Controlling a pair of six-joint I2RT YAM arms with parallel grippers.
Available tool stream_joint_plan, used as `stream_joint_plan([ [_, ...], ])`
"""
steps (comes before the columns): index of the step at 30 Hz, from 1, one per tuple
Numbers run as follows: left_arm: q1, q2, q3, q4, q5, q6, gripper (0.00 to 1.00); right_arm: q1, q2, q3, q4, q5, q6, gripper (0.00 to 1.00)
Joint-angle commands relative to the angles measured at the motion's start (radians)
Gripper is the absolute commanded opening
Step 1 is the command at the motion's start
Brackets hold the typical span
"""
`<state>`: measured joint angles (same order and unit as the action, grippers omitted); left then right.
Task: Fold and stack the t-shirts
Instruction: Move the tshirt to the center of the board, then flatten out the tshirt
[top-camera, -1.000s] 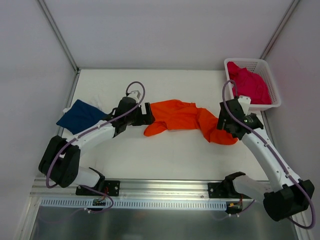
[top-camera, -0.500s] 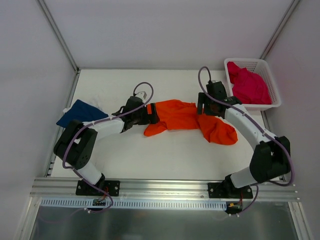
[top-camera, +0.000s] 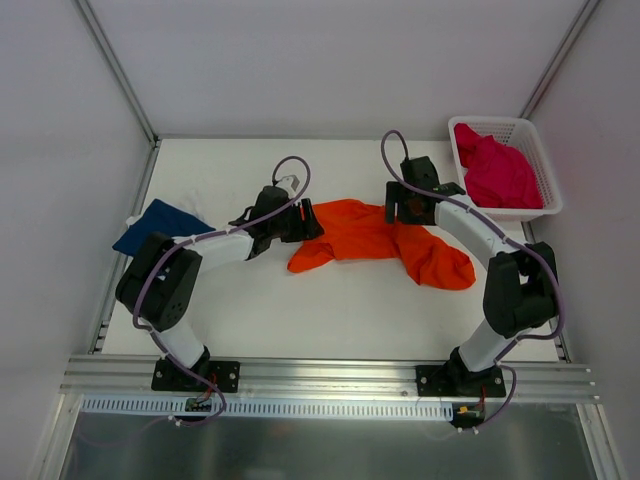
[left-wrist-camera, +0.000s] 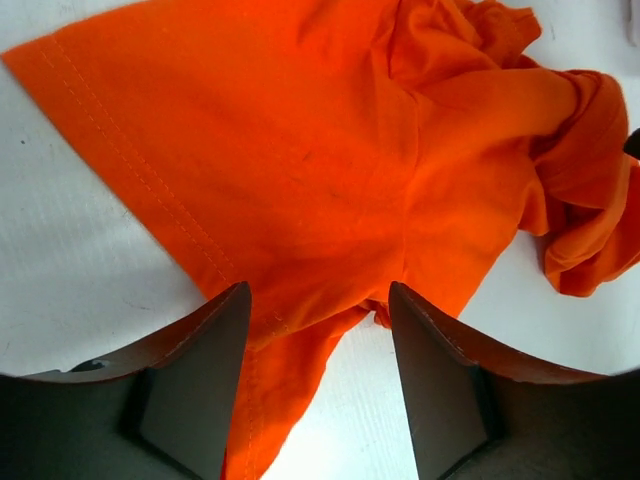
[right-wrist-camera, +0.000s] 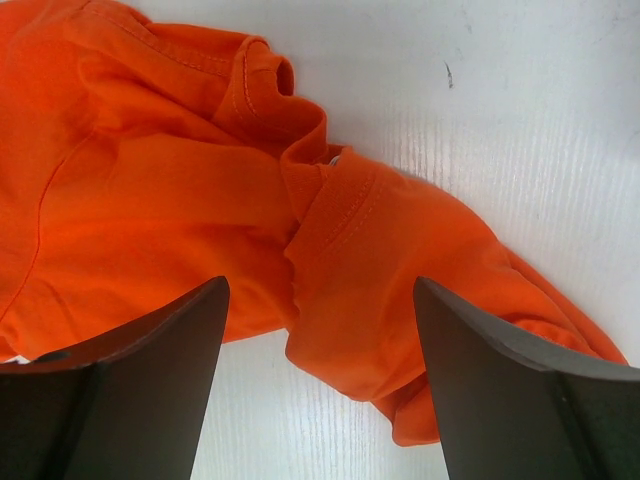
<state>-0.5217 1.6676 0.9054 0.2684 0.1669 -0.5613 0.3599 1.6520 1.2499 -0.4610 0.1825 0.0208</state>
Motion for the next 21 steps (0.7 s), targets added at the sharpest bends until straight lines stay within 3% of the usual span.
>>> stream_joint_plan([
  [1, 0.006, 0.037, 0.027, 0.015, 0.029, -0.025, 0.57, 0.004, -0.001, 0.025, 0.022, -0.012, -0.012, 0.78],
  [2, 0.005, 0.038, 0.029, 0.005, 0.028, -0.028, 0.51, 0.002, -0.003, 0.020, 0.027, -0.015, -0.010, 0.78],
  [4, 0.006, 0.038, 0.033, -0.023, 0.013, -0.028, 0.51, 0.004, -0.008, 0.010, 0.028, -0.017, -0.013, 0.78],
  [13, -0.004, -0.025, 0.029, -0.113, -0.050, 0.003, 0.56, 0.004, -0.027, -0.018, 0.035, -0.032, 0.007, 0.78],
  [21, -0.006, 0.013, 0.041, -0.121, -0.052, 0.005, 0.53, 0.004, -0.046, -0.058, 0.047, -0.043, 0.013, 0.78],
])
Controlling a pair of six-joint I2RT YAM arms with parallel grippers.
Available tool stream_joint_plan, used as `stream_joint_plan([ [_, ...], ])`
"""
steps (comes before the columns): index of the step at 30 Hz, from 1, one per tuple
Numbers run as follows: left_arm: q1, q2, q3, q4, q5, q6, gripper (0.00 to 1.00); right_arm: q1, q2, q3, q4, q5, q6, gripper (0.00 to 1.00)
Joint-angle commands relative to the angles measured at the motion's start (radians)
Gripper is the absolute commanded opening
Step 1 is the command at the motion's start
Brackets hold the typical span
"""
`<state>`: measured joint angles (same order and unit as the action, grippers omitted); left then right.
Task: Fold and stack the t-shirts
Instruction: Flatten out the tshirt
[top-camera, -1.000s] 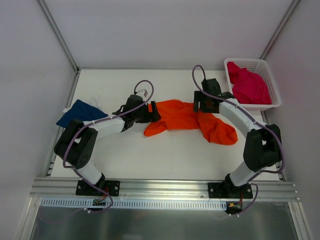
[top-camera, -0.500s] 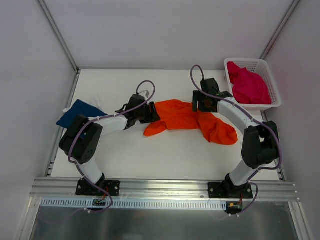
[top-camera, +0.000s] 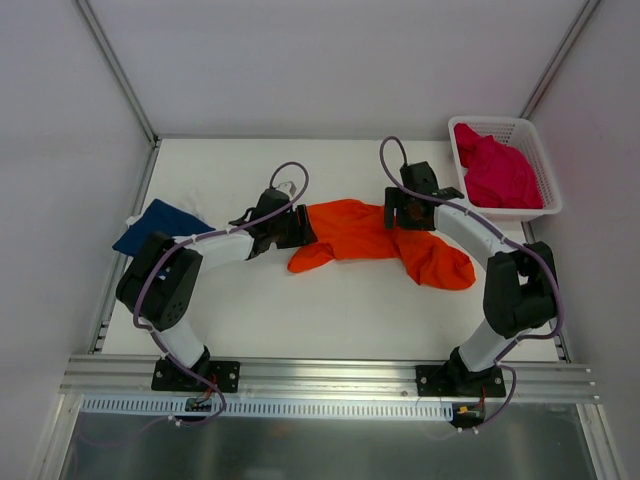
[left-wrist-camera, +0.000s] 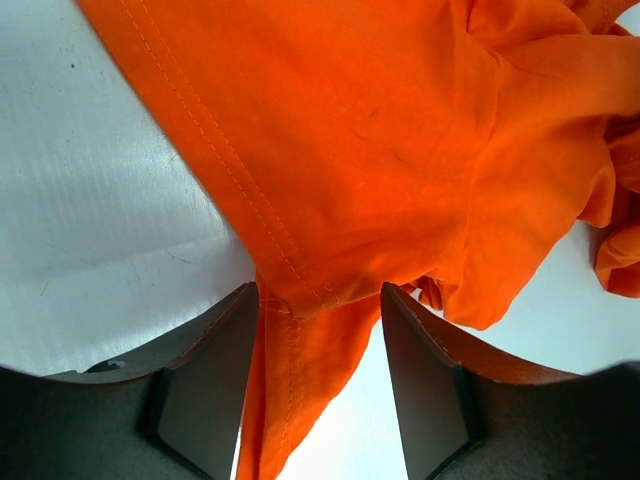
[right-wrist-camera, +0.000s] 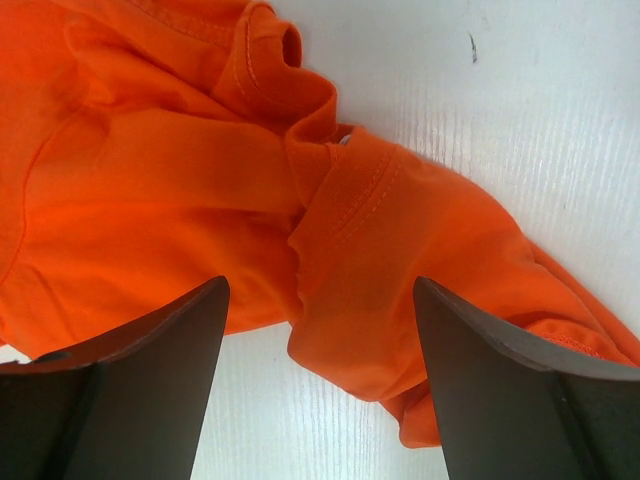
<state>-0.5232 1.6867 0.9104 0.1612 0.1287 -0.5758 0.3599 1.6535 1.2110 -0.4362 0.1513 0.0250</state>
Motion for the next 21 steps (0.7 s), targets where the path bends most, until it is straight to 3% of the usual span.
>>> stream_joint_plan([
  [1, -0.004, 0.002, 0.041, -0.012, -0.012, 0.017, 0.52, 0.004, -0.052, -0.022, 0.024, -0.010, 0.009, 0.78],
  [4, -0.006, 0.030, 0.054, -0.014, -0.006, 0.017, 0.51, 0.004, -0.060, -0.028, 0.022, -0.009, 0.009, 0.78],
  [6, -0.009, 0.045, 0.059, -0.012, -0.006, 0.021, 0.44, 0.004, -0.060, -0.030, 0.024, -0.004, 0.007, 0.78],
  [11, -0.011, 0.070, 0.073, 0.008, -0.003, 0.030, 0.42, 0.002, -0.052, -0.022, 0.042, 0.002, 0.001, 0.78],
  [13, -0.012, 0.079, 0.079, 0.008, 0.000, 0.028, 0.28, 0.001, -0.044, -0.008, 0.050, -0.004, -0.002, 0.78],
  [14, -0.012, 0.082, 0.078, 0.008, -0.001, 0.024, 0.11, 0.002, -0.031, -0.002, 0.050, -0.004, -0.005, 0.78],
  [17, -0.012, 0.079, 0.071, 0.008, -0.014, 0.022, 0.00, -0.001, 0.005, 0.021, 0.053, -0.004, -0.010, 0.78],
  [20, -0.014, 0.067, 0.062, 0.008, -0.029, 0.028, 0.00, -0.006, 0.040, 0.033, 0.056, -0.016, -0.010, 0.58],
  [21, -0.014, 0.062, 0.056, 0.008, -0.032, 0.031, 0.00, -0.006, 0.060, 0.032, 0.054, -0.018, -0.008, 0.40],
])
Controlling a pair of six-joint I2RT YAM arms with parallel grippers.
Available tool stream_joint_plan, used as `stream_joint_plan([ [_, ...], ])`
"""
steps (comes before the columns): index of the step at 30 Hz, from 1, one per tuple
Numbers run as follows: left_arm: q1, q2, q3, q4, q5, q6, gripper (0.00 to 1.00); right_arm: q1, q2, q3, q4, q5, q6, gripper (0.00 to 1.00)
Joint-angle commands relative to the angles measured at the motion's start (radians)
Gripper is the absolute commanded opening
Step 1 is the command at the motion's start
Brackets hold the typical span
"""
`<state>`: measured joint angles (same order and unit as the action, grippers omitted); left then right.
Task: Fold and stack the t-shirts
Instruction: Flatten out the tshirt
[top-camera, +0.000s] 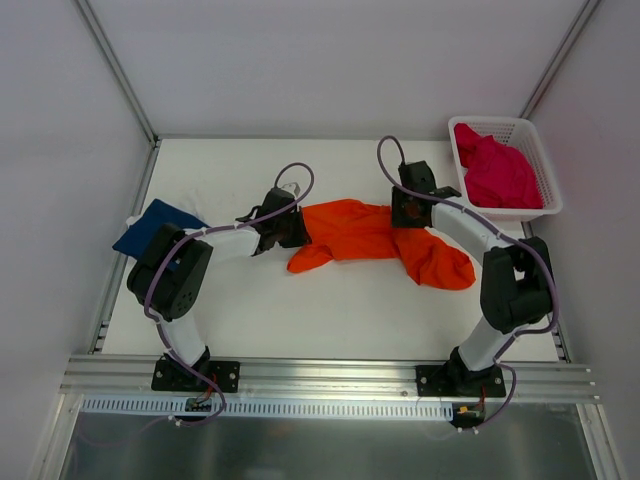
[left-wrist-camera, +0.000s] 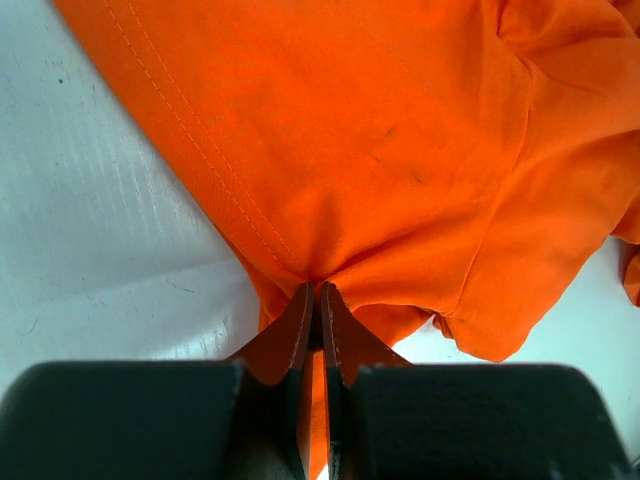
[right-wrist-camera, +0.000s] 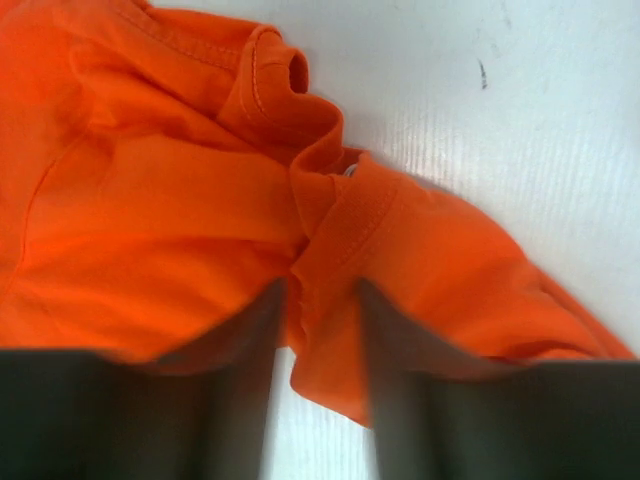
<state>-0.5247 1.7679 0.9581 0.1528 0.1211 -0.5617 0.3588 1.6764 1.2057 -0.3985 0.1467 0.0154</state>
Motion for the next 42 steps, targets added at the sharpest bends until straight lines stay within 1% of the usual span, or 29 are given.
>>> stream_joint_plan([
  [1, -0.012, -0.025, 0.007, 0.016, -0.032, 0.020, 0.00, -0.006, 0.046, 0.034, 0.018, -0.013, 0.007, 0.28],
  [3, -0.012, -0.042, 0.002, 0.014, -0.034, 0.022, 0.00, -0.006, 0.066, 0.023, 0.018, -0.013, 0.012, 0.11],
  [5, -0.011, -0.056, 0.004, 0.011, -0.037, 0.025, 0.00, -0.006, 0.072, 0.014, 0.016, -0.013, 0.017, 0.07],
  [6, -0.011, -0.062, 0.004, 0.010, -0.038, 0.025, 0.00, -0.006, 0.072, 0.003, 0.016, -0.009, 0.018, 0.01],
  [10, -0.012, -0.091, 0.001, -0.005, -0.064, 0.026, 0.00, -0.006, 0.039, -0.021, 0.016, 0.022, 0.021, 0.01],
  [13, -0.011, -0.126, -0.004, -0.033, -0.127, 0.020, 0.00, -0.006, -0.019, -0.011, 0.004, 0.074, 0.017, 0.00],
  [16, -0.011, -0.203, 0.019, -0.065, -0.187, 0.039, 0.00, -0.004, -0.075, 0.060, -0.055, 0.105, -0.006, 0.00],
  [17, -0.011, -0.244, 0.042, -0.100, -0.201, 0.042, 0.00, -0.004, -0.111, 0.083, -0.077, 0.109, -0.006, 0.01],
  [18, -0.011, -0.264, 0.053, -0.117, -0.221, 0.052, 0.00, -0.004, -0.133, 0.106, -0.114, 0.122, -0.044, 0.01],
  [22, -0.011, -0.393, 0.091, -0.191, -0.244, 0.075, 0.00, -0.004, -0.234, 0.202, -0.207, 0.148, -0.077, 0.01],
  [24, -0.011, -0.433, 0.091, -0.229, -0.259, 0.082, 0.00, -0.004, -0.294, 0.219, -0.233, 0.166, -0.091, 0.00],
  [27, -0.011, -0.563, 0.071, -0.252, -0.278, 0.086, 0.00, -0.003, -0.384, 0.216, -0.261, 0.185, -0.098, 0.00],
  [30, -0.012, -0.643, 0.067, -0.281, -0.293, 0.101, 0.00, -0.003, -0.475, 0.203, -0.275, 0.212, -0.104, 0.01],
  [35, -0.011, -0.778, 0.139, -0.372, -0.328, 0.140, 0.00, -0.004, -0.581, 0.229, -0.322, 0.254, -0.121, 0.01],
  [36, -0.011, -0.827, 0.146, -0.381, -0.330, 0.147, 0.00, -0.004, -0.615, 0.242, -0.324, 0.255, -0.121, 0.01],
  [39, -0.012, -0.912, 0.171, -0.406, -0.321, 0.157, 0.00, -0.004, -0.658, 0.285, -0.349, 0.238, -0.121, 0.01],
  [42, -0.012, -0.961, 0.220, -0.449, -0.293, 0.154, 0.00, -0.004, -0.713, 0.330, -0.367, 0.205, -0.118, 0.01],
])
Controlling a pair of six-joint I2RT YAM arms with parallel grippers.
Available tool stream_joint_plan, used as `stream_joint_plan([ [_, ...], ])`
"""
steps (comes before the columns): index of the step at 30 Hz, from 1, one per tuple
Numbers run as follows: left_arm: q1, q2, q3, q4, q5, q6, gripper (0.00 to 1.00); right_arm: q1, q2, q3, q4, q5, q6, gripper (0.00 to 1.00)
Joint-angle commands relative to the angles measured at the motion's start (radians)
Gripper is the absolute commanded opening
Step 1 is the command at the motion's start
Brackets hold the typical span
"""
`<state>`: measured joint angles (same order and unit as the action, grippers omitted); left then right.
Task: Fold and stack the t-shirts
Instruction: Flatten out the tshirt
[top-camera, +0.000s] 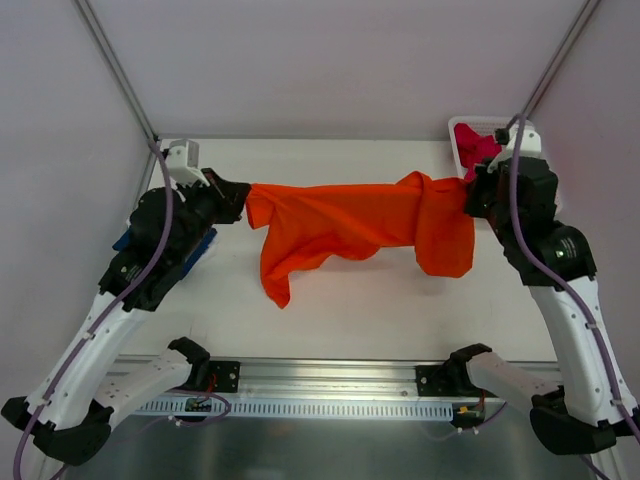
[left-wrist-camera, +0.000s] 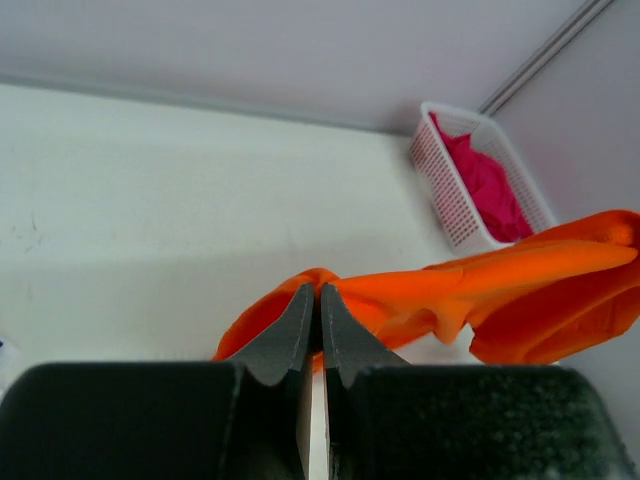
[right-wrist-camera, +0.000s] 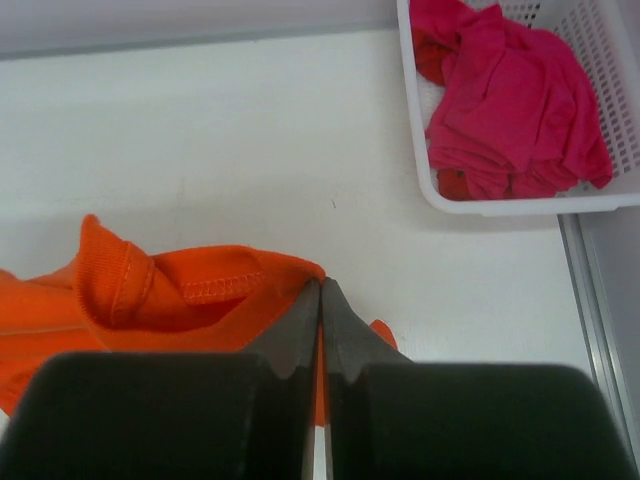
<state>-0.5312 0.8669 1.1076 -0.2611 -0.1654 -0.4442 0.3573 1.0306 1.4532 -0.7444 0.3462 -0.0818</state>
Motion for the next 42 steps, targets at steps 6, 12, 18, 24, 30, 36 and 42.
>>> stream_joint_plan([
  [6, -0.006, -0.132, 0.141, -0.063, 0.073, 0.028, 0.00, -0.001, -0.150, 0.205, -0.062, -0.087, -0.010, 0.01],
  [12, -0.007, -0.163, 0.216, -0.072, 0.155, 0.039, 0.00, -0.003, -0.162, 0.328, -0.115, -0.151, -0.007, 0.01],
  [18, -0.006, -0.194, 0.293, -0.093, 0.162, 0.025, 0.00, -0.001, -0.217, 0.319, -0.122, -0.280, 0.066, 0.00],
  [24, -0.006, -0.005, 0.406, -0.098, 0.224, 0.030, 0.00, -0.003, -0.237, 0.257, -0.156, -0.198, 0.077, 0.00],
  [30, -0.006, 0.324, 0.425, -0.026, 0.270, 0.039, 0.00, -0.003, -0.250, 0.092, -0.138, -0.021, 0.074, 0.01],
  [36, -0.007, 0.657, 0.449, 0.150, 0.245, 0.084, 0.00, -0.003, -0.244, -0.085, -0.122, 0.121, 0.123, 0.01],
  [42, -0.021, 1.023, 0.632, 0.257, 0.303, 0.108, 0.00, -0.003, -0.231, -0.240, -0.092, 0.229, 0.165, 0.01],
])
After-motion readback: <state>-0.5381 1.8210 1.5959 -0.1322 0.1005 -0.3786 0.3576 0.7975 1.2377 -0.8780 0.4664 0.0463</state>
